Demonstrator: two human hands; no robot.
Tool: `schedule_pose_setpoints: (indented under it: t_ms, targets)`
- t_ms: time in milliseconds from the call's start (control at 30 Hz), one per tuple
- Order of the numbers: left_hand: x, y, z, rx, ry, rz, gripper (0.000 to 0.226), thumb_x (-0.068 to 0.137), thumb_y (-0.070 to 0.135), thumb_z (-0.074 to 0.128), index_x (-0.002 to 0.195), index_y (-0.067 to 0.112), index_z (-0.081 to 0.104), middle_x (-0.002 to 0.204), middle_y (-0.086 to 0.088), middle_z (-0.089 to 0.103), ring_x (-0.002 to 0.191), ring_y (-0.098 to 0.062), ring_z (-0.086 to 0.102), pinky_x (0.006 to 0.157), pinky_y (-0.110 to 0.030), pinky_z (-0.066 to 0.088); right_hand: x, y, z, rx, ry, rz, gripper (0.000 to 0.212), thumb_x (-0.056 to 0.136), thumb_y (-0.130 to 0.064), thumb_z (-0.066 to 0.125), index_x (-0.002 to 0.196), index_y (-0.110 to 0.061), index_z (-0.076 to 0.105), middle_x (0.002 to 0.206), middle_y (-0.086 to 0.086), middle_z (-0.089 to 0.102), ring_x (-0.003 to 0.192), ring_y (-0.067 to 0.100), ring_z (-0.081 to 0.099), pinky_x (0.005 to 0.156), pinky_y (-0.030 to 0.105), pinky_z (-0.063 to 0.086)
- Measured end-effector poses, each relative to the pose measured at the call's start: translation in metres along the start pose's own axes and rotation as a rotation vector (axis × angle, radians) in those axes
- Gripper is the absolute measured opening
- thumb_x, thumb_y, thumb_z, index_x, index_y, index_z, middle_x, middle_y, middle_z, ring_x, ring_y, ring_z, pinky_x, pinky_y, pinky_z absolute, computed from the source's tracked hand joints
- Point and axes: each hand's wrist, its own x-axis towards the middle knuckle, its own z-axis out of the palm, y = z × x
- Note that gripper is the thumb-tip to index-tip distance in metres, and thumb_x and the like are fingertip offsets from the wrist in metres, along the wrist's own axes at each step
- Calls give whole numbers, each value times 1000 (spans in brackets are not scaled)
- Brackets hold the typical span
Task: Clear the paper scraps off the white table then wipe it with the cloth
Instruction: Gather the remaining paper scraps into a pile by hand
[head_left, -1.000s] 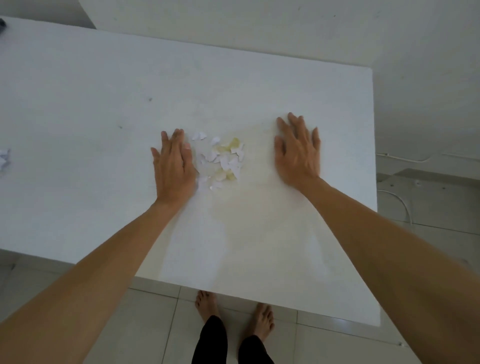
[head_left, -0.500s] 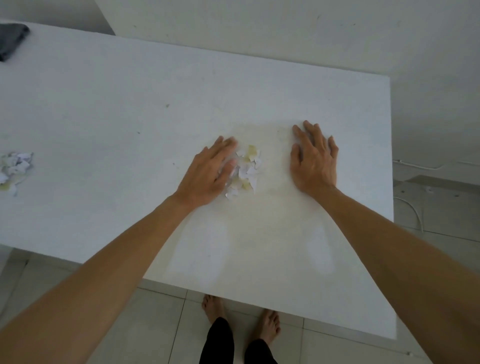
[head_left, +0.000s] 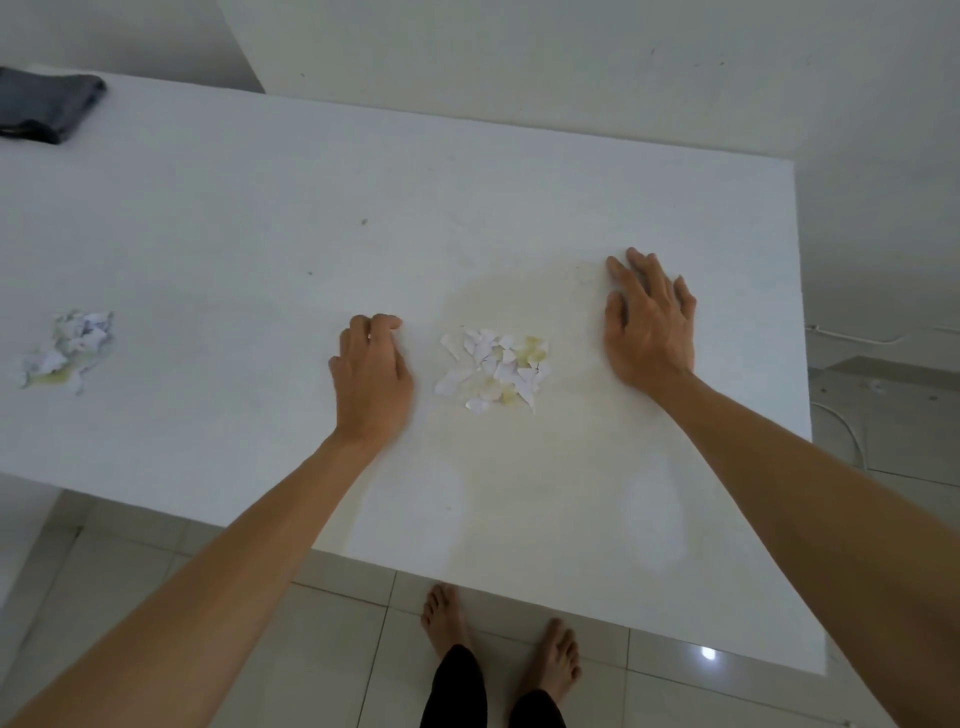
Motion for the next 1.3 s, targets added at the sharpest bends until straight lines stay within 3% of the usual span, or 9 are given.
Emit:
schedule_pose_setpoints:
  t_ms: [167,300,400,500,667,900,1000,1167,1300]
  targets:
    - [3,17,10,-133,-163,84,41,87,-11,42,122,5,57,118,-13,49,104,-31,55,93,-42,47,0,-1,0,-10,10,-10,49,107,-28,30,155,-22,40,165,-1,29,156,16,16,127,43,8]
    - [-9,42,11,-442,-324,106,40,94,-4,34,122,13,57,110,-4,56,96,-14,57,85,-22,45,0,-3,1,-23,3,-8,49,107,-26,30,155,-20,39,165,1,29,156,17,16,127,44,8]
    - [-5,37,3,-554,-192,46,41,91,-6,34,119,12,60,104,-3,60,90,-13,59,81,-20,48,2,-7,2,-17,-17,11,49,107,-23,33,155,-17,40,164,3,30,155,20,20,126,46,10]
    - [8,13,-2,-255,20,139,40,90,-7,42,122,11,59,117,-4,57,104,-19,55,87,-33,47,4,-20,3,59,-5,-15,44,101,-14,42,144,-13,51,153,5,44,139,25,45,120,50,28]
    - [-2,-23,20,151,-111,195,48,106,25,30,153,17,34,162,-2,29,152,-24,19,122,-52,17,-2,-73,7,170,-133,-409,35,104,-18,43,135,-15,60,141,1,56,113,22,64,97,44,51]
    - [-6,-28,24,149,-60,189,47,107,28,28,153,21,38,163,0,29,153,-19,17,124,-49,12,-45,-102,15,79,-254,-737,34,107,-25,42,122,-10,68,132,5,64,113,26,65,96,38,49]
    - [-5,-28,24,128,-45,188,46,107,27,30,151,21,40,162,0,32,153,-19,18,124,-49,13,-54,-94,9,74,-133,-712,23,106,-19,46,109,-12,69,112,-1,68,96,24,67,103,36,43]
    - [-6,-28,21,129,-60,186,48,106,26,29,153,20,37,163,1,29,153,-18,16,124,-48,12,-71,-100,17,23,-132,-826,26,100,-40,61,113,-22,73,128,-4,67,114,16,66,114,44,35]
    - [-7,-27,22,149,-55,191,52,104,27,24,153,19,37,163,0,29,153,-20,18,124,-50,15,-77,-96,9,72,-55,-713,6,88,-23,76,93,-20,73,127,-3,66,110,18,67,109,46,38]
